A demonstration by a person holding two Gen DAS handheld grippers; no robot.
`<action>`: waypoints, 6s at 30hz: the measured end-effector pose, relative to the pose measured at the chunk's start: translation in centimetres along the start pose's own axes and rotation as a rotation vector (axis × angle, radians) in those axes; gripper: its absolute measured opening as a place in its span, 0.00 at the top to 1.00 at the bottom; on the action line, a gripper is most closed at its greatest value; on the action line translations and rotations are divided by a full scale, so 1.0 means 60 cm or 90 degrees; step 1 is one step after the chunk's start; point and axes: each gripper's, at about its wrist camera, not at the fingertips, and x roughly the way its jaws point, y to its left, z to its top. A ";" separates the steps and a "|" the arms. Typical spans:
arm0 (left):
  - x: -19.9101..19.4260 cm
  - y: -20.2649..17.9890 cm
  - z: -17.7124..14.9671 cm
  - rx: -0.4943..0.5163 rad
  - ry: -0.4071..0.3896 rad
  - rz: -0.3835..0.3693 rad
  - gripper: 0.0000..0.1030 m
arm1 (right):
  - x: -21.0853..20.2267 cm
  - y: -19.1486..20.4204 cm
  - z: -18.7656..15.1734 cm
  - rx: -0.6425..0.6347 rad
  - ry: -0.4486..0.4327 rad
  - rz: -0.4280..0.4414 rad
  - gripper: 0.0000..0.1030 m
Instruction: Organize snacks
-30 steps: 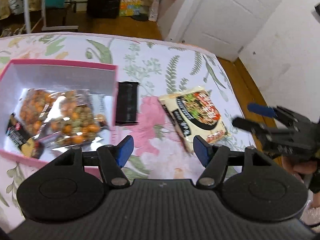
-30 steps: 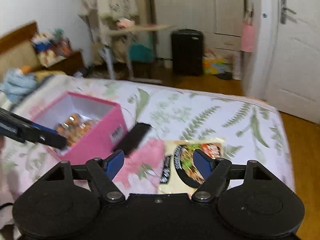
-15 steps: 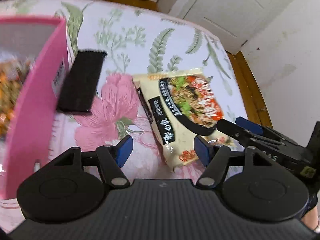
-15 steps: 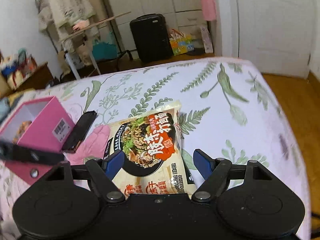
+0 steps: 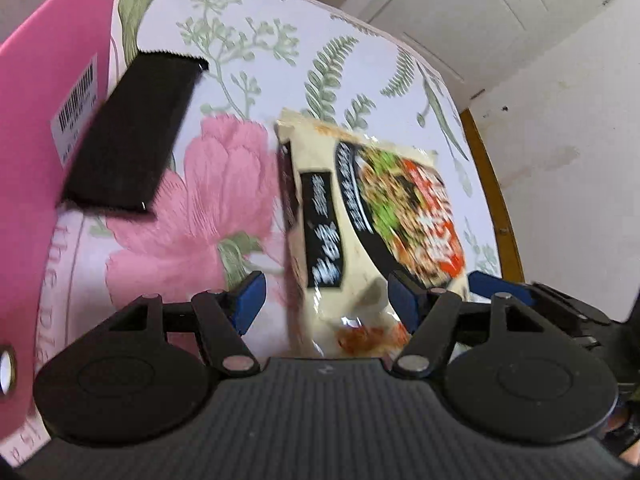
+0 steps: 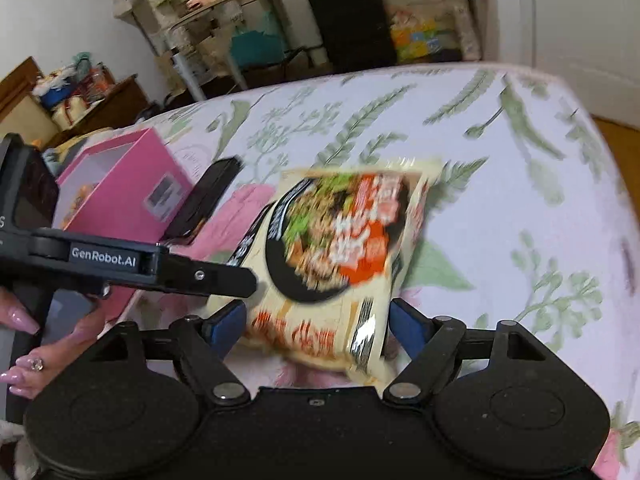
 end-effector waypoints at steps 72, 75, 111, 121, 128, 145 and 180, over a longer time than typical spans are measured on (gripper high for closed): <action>-0.389 0.203 0.086 0.114 -0.111 0.259 0.45 | 0.082 0.431 0.111 0.015 0.097 0.150 0.51; -0.390 0.199 0.078 0.125 -0.111 0.269 0.45 | 0.047 0.441 0.096 -0.034 0.074 0.136 0.49; -0.114 -0.077 0.133 0.286 0.069 0.258 0.74 | 0.104 0.196 0.037 0.057 -0.017 0.119 0.59; -0.029 -0.035 0.144 0.244 0.108 0.307 0.77 | 0.195 0.188 0.050 0.060 -0.006 0.128 0.61; -0.028 -0.031 0.140 0.215 0.087 0.295 0.76 | 0.196 0.185 0.042 0.034 -0.008 0.146 0.62; -0.075 -0.039 0.065 0.140 0.038 0.167 0.58 | 0.071 0.158 0.022 0.016 0.050 0.082 0.87; -0.118 -0.007 -0.050 0.066 0.075 0.057 0.63 | 0.007 0.239 -0.057 -0.066 0.010 -0.025 0.47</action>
